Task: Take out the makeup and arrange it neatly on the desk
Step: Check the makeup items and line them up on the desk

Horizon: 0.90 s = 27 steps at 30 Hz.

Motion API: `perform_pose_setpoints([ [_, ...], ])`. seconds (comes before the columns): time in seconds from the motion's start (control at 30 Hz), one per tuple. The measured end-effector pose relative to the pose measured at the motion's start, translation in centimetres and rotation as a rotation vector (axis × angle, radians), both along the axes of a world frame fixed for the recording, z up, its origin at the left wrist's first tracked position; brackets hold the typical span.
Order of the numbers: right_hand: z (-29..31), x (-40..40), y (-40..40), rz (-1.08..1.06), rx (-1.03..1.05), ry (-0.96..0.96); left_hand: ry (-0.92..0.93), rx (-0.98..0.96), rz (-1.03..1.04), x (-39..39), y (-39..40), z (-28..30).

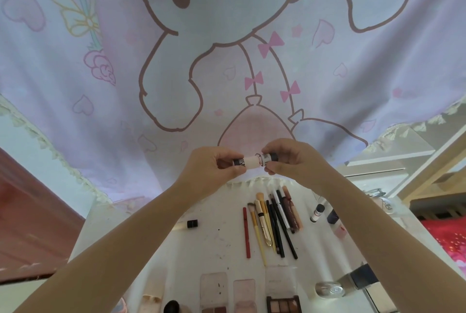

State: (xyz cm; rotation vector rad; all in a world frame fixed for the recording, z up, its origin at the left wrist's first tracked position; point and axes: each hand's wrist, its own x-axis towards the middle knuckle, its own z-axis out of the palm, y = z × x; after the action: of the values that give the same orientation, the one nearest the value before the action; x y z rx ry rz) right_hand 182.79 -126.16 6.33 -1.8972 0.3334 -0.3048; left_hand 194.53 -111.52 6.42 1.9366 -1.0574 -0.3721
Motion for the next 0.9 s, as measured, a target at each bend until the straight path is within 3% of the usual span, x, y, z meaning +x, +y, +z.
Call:
perform_pose_setpoints([
  [0.2, 0.0, 0.0, -0.1, -0.012, 0.018, 0.123, -0.015, 0.003, -0.028, -0.2, -0.3, -0.1],
  [0.33, 0.0, -0.3, -0.2, 0.001, -0.016, 0.072, -0.026, 0.009, -0.041, -0.3, -0.4, -0.1],
  [0.7, -1.6, -0.9, 0.1, 0.046, 0.219, 0.18, 0.071, 0.031, -0.143, -1.3, -1.0, -2.0],
  [0.77, -2.1, -1.4, -0.2, 0.008, 0.146, 0.237, 0.092, 0.13, -0.191, -1.2, -1.2, -3.0],
  [0.9, -3.7, -3.2, -2.1, -0.084, -0.328, 0.479, 0.003, 0.496, -0.268, 0.2, -1.2, -7.6],
])
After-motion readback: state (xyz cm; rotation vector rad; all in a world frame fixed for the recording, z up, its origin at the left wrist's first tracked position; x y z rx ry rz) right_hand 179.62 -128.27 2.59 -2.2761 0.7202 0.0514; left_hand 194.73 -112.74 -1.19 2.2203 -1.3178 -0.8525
